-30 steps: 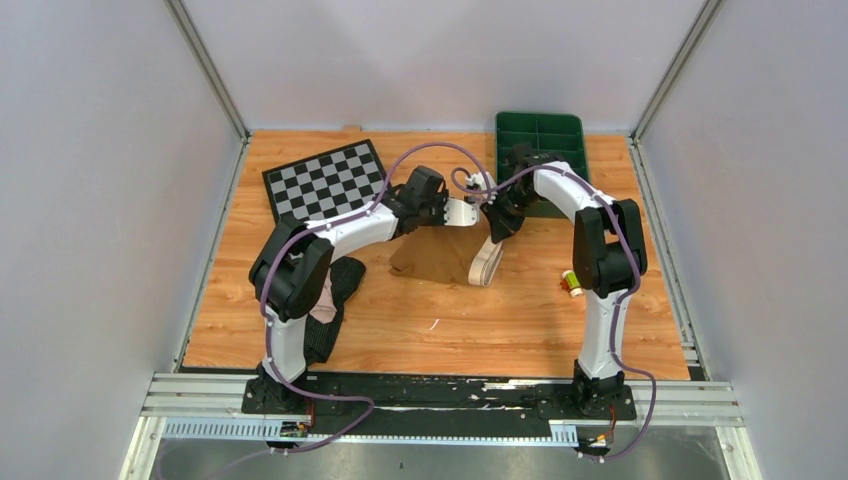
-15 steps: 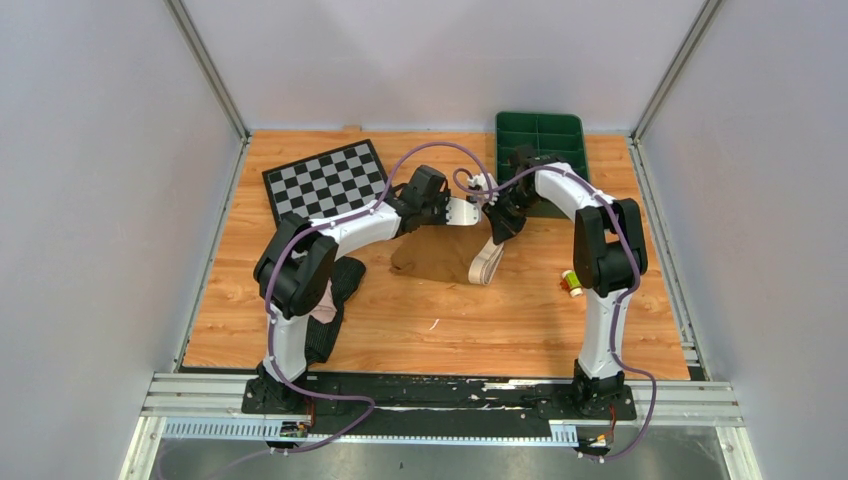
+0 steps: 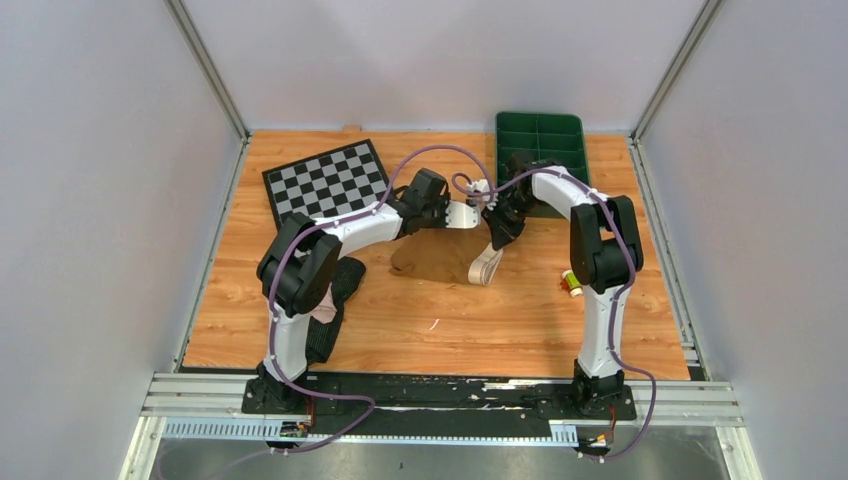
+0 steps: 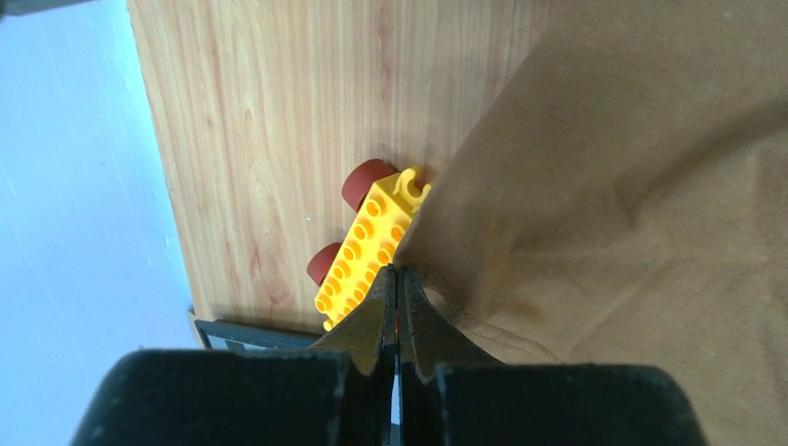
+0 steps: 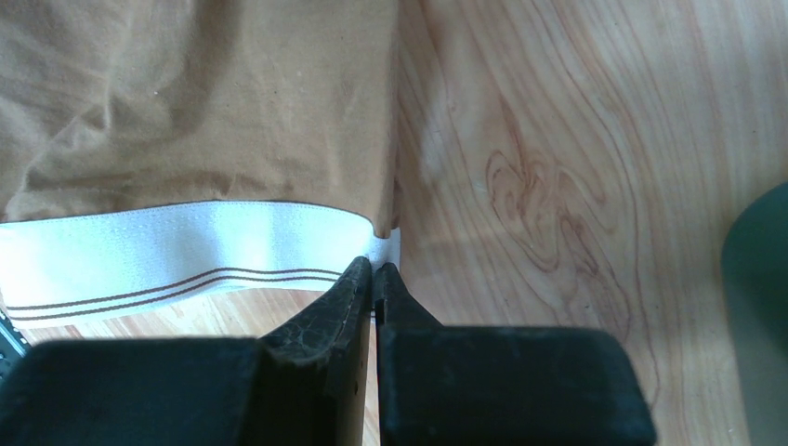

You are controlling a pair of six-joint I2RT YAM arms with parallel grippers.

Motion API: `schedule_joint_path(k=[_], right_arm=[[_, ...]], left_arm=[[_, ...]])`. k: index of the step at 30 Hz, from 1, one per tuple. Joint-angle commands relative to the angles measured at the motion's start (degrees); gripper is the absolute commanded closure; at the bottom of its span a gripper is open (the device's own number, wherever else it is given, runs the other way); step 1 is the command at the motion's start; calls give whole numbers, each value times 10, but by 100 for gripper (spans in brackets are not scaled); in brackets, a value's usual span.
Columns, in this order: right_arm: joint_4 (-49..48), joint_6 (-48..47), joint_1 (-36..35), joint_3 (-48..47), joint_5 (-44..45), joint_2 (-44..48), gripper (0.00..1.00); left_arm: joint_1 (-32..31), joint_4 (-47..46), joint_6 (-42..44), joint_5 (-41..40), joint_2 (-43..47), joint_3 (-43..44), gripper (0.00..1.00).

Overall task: Roll the underwear
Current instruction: Fold the underwear at the center of the board.

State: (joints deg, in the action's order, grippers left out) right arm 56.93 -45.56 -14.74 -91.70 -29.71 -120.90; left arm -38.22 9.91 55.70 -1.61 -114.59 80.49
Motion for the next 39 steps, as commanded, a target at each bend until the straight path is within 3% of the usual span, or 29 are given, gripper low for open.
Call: schedule_joint_path(k=[1, 7, 14, 20, 23, 25, 31, 39], right_arm=[[-13, -2, -2, 4, -13, -8, 96], [-15, -2, -2, 5, -10, -16, 96], [-34, -5, -2, 36, 2, -12, 96], [-48, -2, -2, 50, 13, -14, 96], [-55, -2, -2, 55, 22, -19, 96], [-59, -3, -2, 58, 25, -21, 96], [-67, 0, -2, 62, 31, -27, 95], [-67, 12, -3, 50, 26, -37, 95]], left_arm=[[6, -21, 0, -9, -1, -10, 100], [5, -24, -4, -12, 1, -23, 100], [6, -19, -9, -19, 34, -44, 89], [7, -20, -27, -36, 96, -84, 68], [7, -8, -48, -33, 135, -98, 64], [7, 22, -78, 4, 165, -94, 63], [-14, 121, -211, 251, 197, -49, 58], [-84, 29, -319, 251, 142, -68, 65]])
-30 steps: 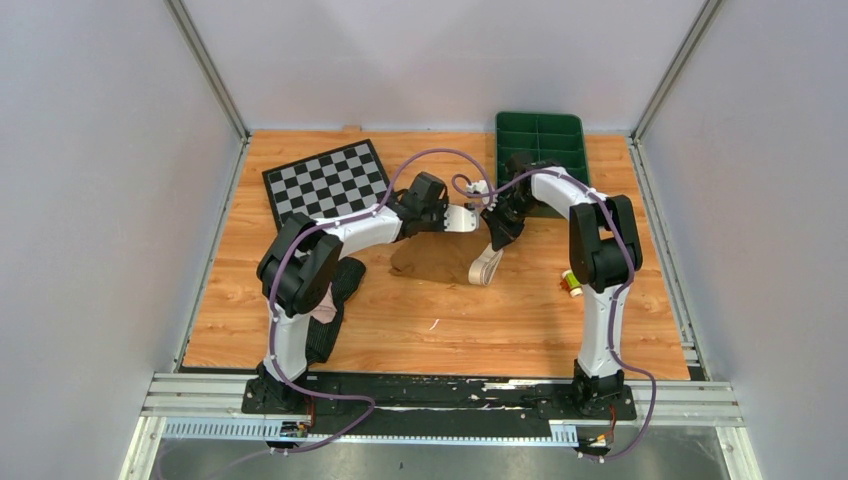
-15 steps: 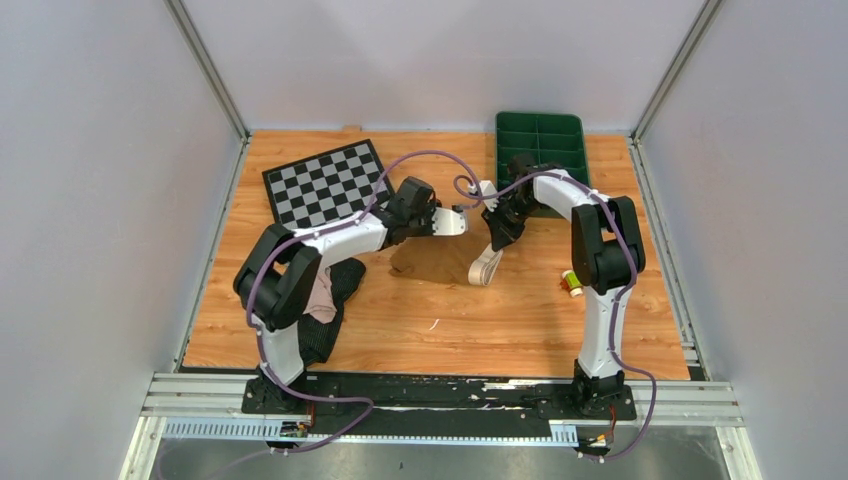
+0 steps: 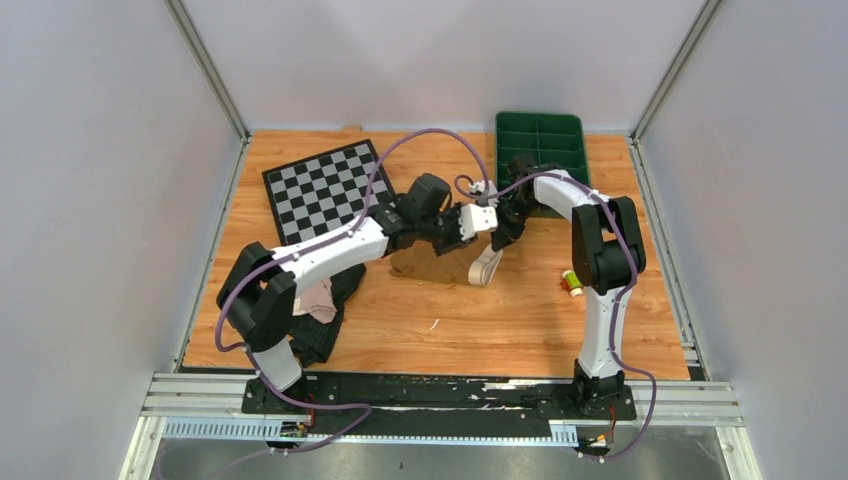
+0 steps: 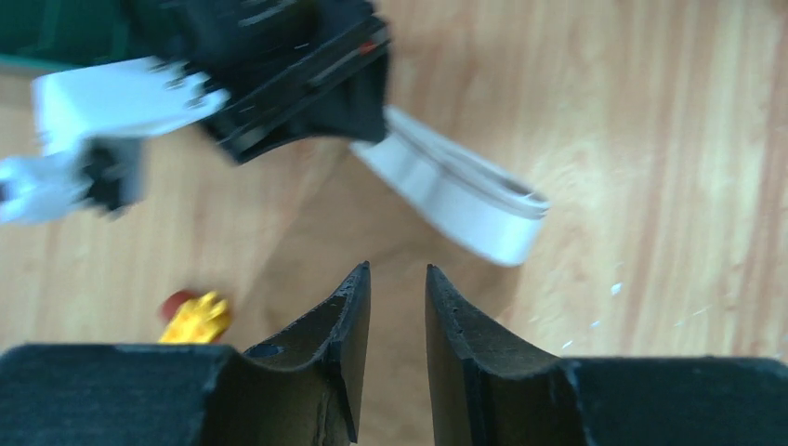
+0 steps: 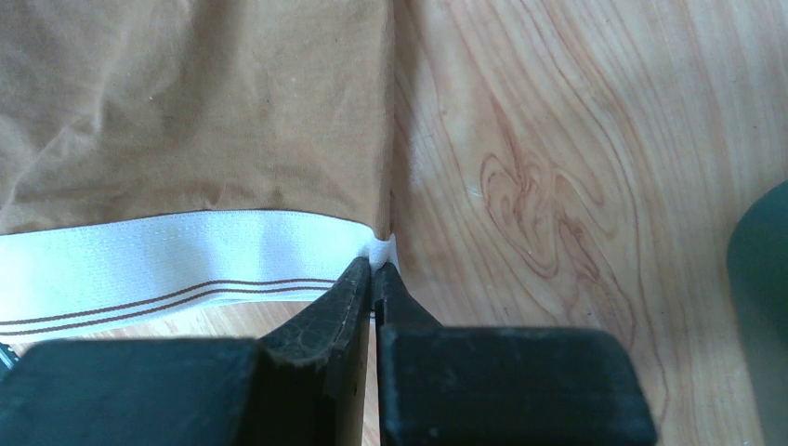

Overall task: Roll the underwear
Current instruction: Fold the underwear at the center of the board.

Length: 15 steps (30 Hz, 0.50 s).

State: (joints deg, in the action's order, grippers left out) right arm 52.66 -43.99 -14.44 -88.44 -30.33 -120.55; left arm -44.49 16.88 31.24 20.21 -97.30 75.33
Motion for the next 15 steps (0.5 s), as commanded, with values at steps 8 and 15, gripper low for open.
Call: schedule_joint_path(k=[8, 15], right_arm=[[-18, -11, -6, 15, 35, -45, 95], [-14, -8, -6, 8, 32, -50, 95]], left_arm=[[-41, -88, -78, 24, -70, -53, 70], [-57, -90, -62, 22, -75, -68, 72]])
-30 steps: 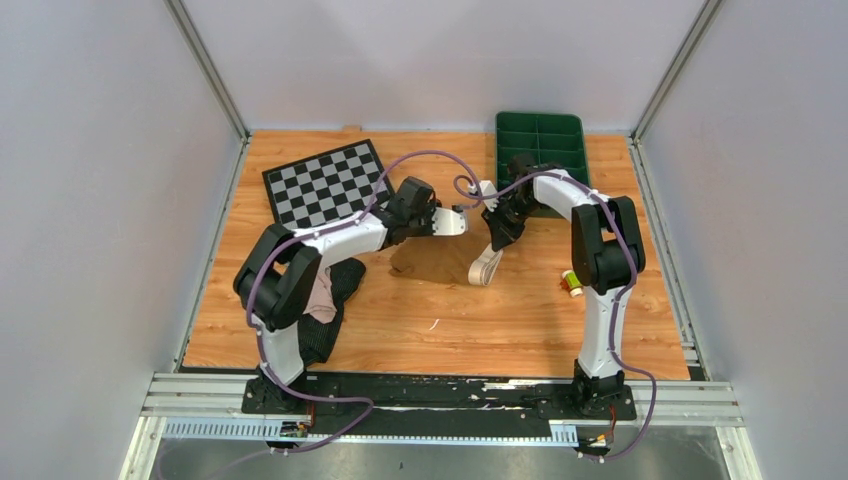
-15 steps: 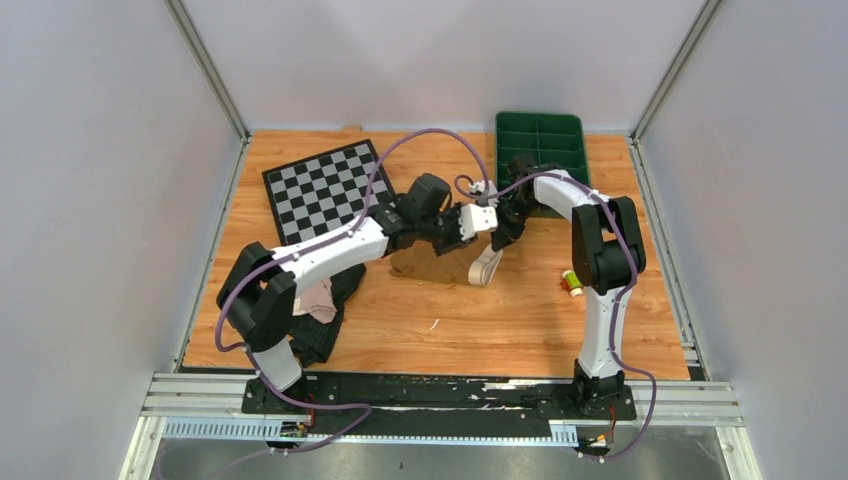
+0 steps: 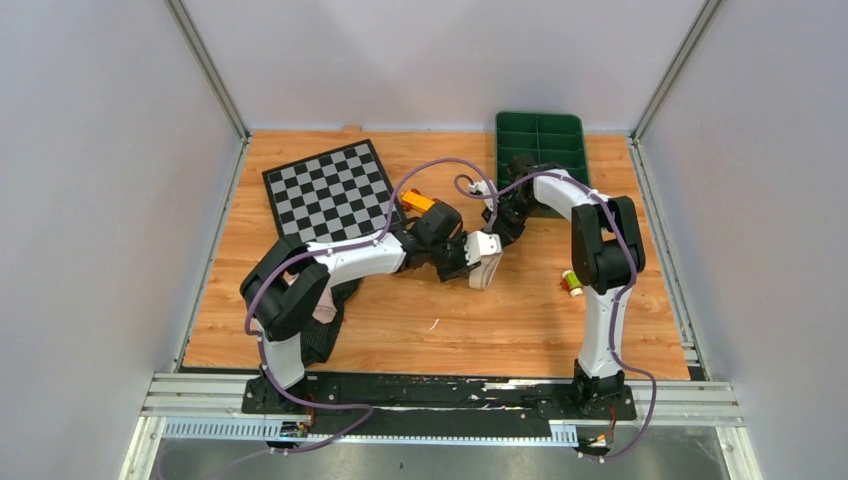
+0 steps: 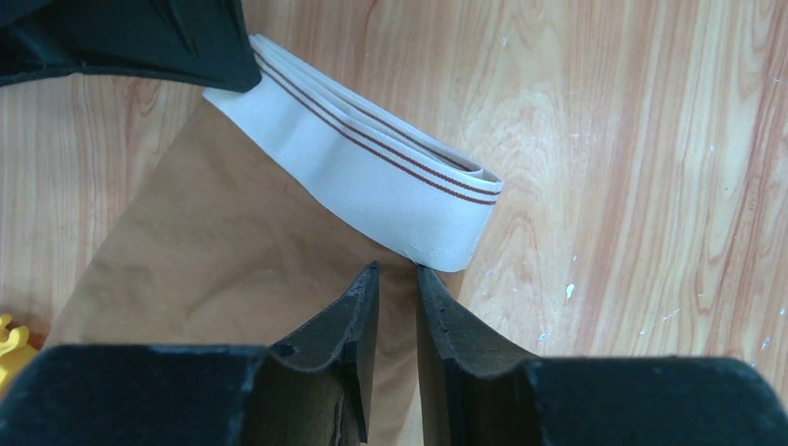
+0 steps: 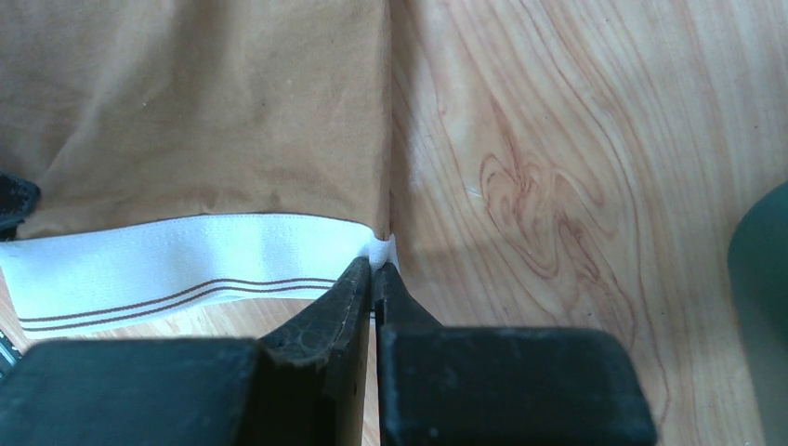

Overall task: Roll the underwear
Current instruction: Fold the underwear at the center of the board.

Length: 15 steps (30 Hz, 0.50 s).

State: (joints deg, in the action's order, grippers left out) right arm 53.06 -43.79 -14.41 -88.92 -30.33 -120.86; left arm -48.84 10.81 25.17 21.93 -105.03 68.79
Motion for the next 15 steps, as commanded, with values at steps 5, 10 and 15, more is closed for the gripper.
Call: schedule_joint_path(k=[5, 10, 15], right_arm=[[-16, -9, -6, 12, 30, -44, 95], [-16, -9, -6, 13, 30, -42, 95], [-16, -7, -6, 15, 29, -41, 95]], left_arm=[[-17, -14, 15, -4, 15, 11, 74], [-17, 17, 34, -14, 28, 44, 76], [-19, 22, 31, -15, 19, 63, 77]])
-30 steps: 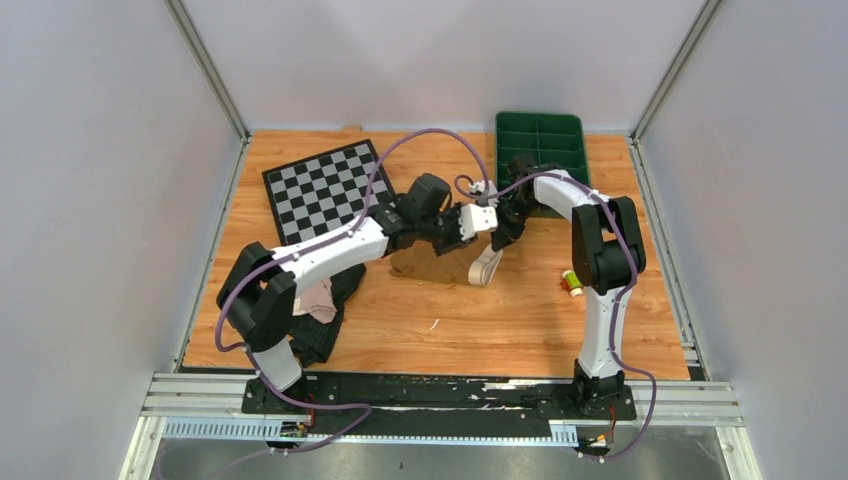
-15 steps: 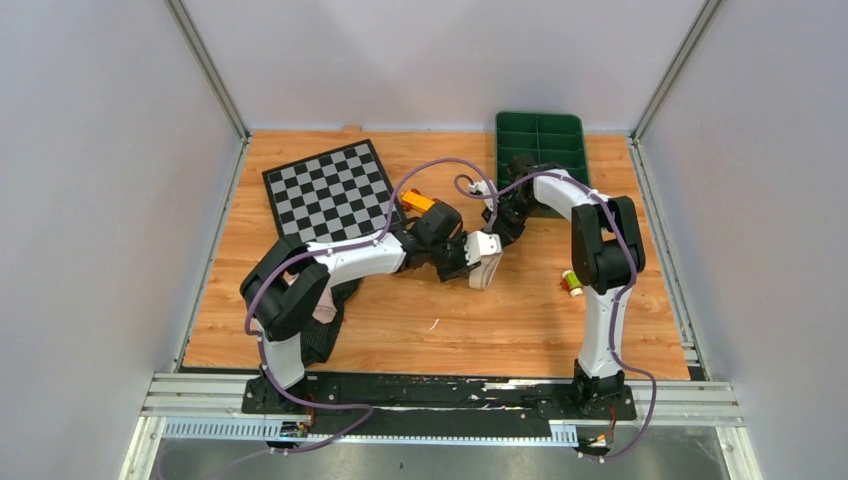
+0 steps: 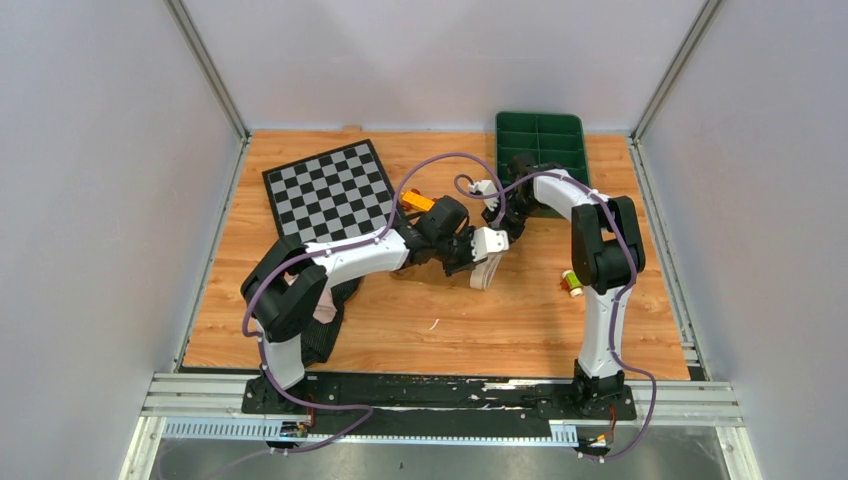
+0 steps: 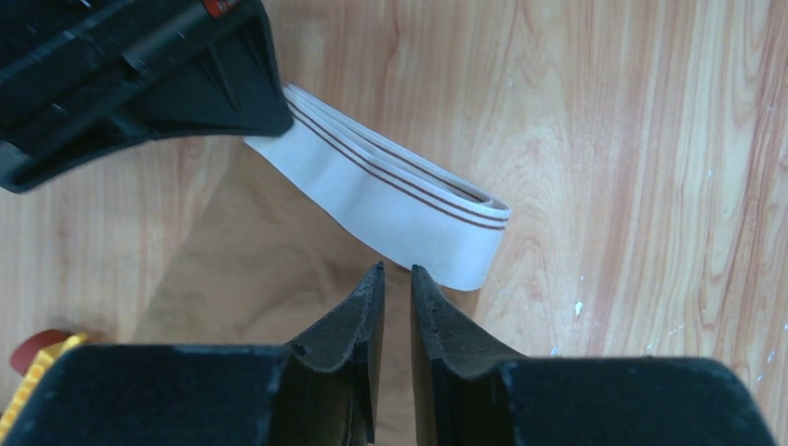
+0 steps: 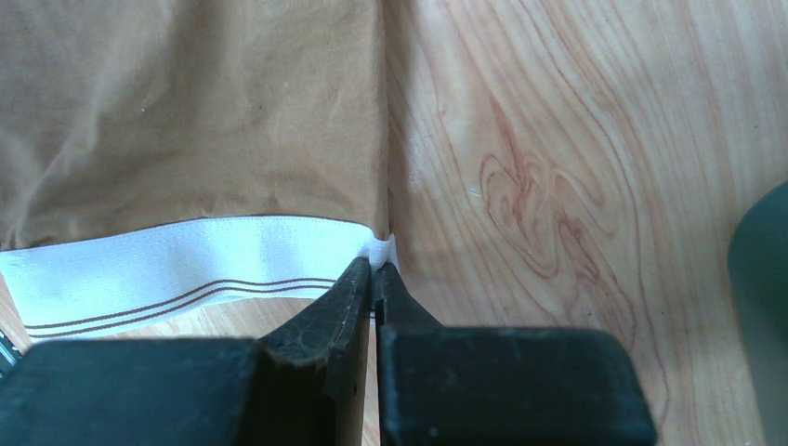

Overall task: Roll the underwear
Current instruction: Fold the underwear at the center of the board.

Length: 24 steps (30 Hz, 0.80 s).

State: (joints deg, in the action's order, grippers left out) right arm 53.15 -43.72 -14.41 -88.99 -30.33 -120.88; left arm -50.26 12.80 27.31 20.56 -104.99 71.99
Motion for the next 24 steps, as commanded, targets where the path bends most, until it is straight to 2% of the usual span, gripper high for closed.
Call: schedule_joint_path(k=[1, 8, 24], right_arm=[[-16, -8, -6, 16, 29, -41, 95], [-16, -8, -6, 15, 30, -40, 95], [-19, -12, -6, 20, 28, -42, 95]], left_arm=[[-5, 1, 10, -3, 20, 31, 77], [-9, -8, 3, 28, 7, 29, 78], [-23, -25, 24, 2, -46, 16, 81]])
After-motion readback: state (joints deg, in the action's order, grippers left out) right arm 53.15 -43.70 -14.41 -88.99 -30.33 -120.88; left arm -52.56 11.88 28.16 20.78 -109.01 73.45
